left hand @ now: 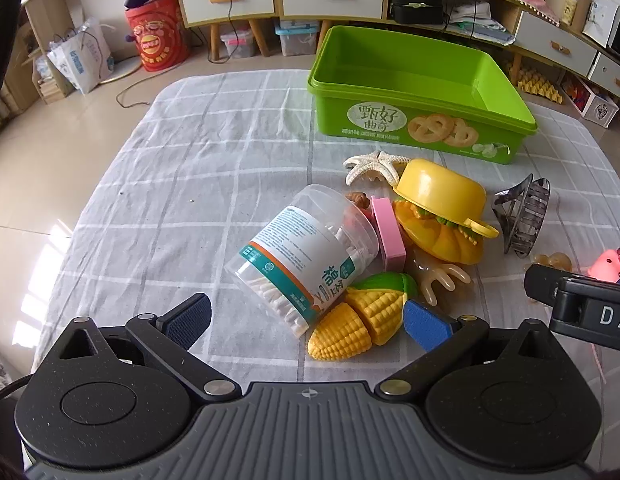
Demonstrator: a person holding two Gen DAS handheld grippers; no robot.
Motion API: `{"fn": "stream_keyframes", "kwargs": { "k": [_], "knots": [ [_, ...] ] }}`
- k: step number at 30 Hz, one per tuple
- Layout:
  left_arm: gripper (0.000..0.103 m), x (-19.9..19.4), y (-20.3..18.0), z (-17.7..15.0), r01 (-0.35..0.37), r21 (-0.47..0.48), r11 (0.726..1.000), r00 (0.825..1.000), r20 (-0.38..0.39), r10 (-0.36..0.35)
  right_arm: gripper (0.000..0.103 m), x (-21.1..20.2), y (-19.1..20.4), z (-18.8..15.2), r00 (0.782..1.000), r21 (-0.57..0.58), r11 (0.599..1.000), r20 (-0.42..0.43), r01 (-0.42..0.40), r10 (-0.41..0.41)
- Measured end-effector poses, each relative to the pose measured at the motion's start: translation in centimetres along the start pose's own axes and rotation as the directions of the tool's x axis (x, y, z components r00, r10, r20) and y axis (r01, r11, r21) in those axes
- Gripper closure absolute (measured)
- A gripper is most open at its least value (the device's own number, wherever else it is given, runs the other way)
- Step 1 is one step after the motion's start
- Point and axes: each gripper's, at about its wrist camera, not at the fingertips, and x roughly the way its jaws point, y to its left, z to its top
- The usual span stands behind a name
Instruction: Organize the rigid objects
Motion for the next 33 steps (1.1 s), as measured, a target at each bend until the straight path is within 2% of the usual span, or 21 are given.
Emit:
{"fn": "stream_keyframes", "kwargs": {
  "k": [33],
  "knots": [
    [0.002,0.2,-0.01,-0.18,0.0,-0.002,1.0,1.0,-0.004,0.0,0.012,0.02,-0.04,-0.07,1.0,0.002,1.0,-0.001,-0.002,0.002]
  ]
}}
